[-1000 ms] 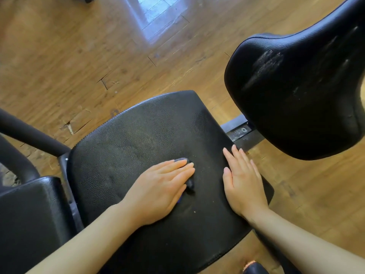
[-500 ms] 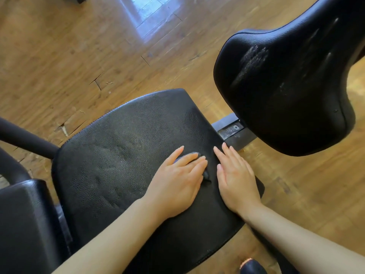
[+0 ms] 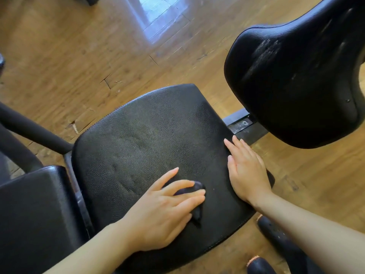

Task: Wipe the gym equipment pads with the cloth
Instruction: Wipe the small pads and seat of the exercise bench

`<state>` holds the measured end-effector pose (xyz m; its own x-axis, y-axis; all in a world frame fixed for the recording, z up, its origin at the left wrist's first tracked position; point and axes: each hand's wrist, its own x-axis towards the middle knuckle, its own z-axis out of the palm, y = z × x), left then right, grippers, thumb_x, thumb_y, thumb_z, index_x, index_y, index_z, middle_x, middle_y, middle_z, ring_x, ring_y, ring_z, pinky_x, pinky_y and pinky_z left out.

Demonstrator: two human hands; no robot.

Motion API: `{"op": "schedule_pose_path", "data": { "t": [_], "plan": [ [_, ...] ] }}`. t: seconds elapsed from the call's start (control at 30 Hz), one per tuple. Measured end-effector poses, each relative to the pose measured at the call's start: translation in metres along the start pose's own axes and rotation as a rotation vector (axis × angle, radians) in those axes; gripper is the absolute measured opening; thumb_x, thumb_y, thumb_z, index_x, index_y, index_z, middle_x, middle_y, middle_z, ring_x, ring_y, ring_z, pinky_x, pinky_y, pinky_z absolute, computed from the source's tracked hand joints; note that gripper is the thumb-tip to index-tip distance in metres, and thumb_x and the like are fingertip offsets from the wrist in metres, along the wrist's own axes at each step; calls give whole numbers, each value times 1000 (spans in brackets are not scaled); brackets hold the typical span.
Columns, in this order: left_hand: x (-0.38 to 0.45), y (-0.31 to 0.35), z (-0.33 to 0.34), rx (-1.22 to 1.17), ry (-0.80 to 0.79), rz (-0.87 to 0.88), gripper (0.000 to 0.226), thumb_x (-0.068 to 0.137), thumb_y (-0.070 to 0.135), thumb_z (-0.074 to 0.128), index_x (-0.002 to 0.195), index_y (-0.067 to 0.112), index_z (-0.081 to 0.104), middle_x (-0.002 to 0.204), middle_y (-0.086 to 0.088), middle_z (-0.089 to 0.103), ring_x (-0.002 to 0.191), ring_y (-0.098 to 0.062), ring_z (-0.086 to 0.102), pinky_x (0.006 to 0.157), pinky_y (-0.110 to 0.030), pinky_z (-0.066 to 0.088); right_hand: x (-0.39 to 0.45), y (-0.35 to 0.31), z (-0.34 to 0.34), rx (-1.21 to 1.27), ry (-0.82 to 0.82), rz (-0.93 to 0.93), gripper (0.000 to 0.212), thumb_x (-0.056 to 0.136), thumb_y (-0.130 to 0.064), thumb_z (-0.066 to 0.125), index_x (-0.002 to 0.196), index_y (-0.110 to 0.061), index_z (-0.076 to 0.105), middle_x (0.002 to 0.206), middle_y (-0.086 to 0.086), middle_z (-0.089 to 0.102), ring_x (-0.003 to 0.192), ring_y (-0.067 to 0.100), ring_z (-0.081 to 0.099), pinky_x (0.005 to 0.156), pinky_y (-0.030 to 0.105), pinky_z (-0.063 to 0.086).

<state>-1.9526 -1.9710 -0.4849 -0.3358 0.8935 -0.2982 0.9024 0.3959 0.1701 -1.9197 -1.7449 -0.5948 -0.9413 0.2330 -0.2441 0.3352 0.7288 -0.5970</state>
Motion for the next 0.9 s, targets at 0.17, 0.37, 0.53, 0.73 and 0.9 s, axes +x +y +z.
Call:
{"op": "schedule_pose_path", "data": {
  "t": [0.17, 0.37, 0.53, 0.73, 0.9],
  "plan": [
    [-30, -5, -6, 15, 10, 9, 37, 94, 28, 44, 125, 25, 63, 132, 21, 57, 127, -14, 50, 115, -49, 22, 2, 0, 0, 16, 1, 2, 58, 91, -33, 21, 147, -25, 35, 156, -1, 29, 145, 15, 21, 114, 34, 19],
    [-1, 6, 4, 35, 44, -34, 36, 93, 29, 43, 122, 24, 65, 128, 20, 60, 120, -18, 53, 118, -46, 15, 1, -1, -2, 7, 9, -2, 59, 90, -32, 22, 146, -24, 37, 156, 0, 29, 144, 16, 22, 113, 34, 20],
    [-27, -4, -5, 39, 53, -13, 36, 93, 30, 43, 120, 26, 66, 128, 21, 60, 120, -18, 53, 115, -47, 17, 2, -1, -1, 27, 24, -2, 58, 91, -31, 24, 146, -23, 38, 155, 0, 30, 144, 16, 22, 112, 35, 20],
    [5, 6, 5, 30, 39, -46, 38, 95, 32, 41, 124, 23, 64, 129, 18, 60, 125, -19, 51, 116, -49, 17, 0, 1, -1, 30, 28, 3, 50, 96, -26, 29, 145, -23, 39, 155, 1, 31, 144, 17, 23, 111, 34, 21],
    [-23, 1, -1, 26, 33, -36, 39, 94, 33, 41, 125, 24, 62, 130, 17, 60, 127, -19, 48, 112, -46, 22, 1, -1, -1, 63, 16, -3, 47, 99, -24, 32, 146, -23, 38, 156, 0, 29, 145, 15, 20, 112, 34, 19]
  ]
}}
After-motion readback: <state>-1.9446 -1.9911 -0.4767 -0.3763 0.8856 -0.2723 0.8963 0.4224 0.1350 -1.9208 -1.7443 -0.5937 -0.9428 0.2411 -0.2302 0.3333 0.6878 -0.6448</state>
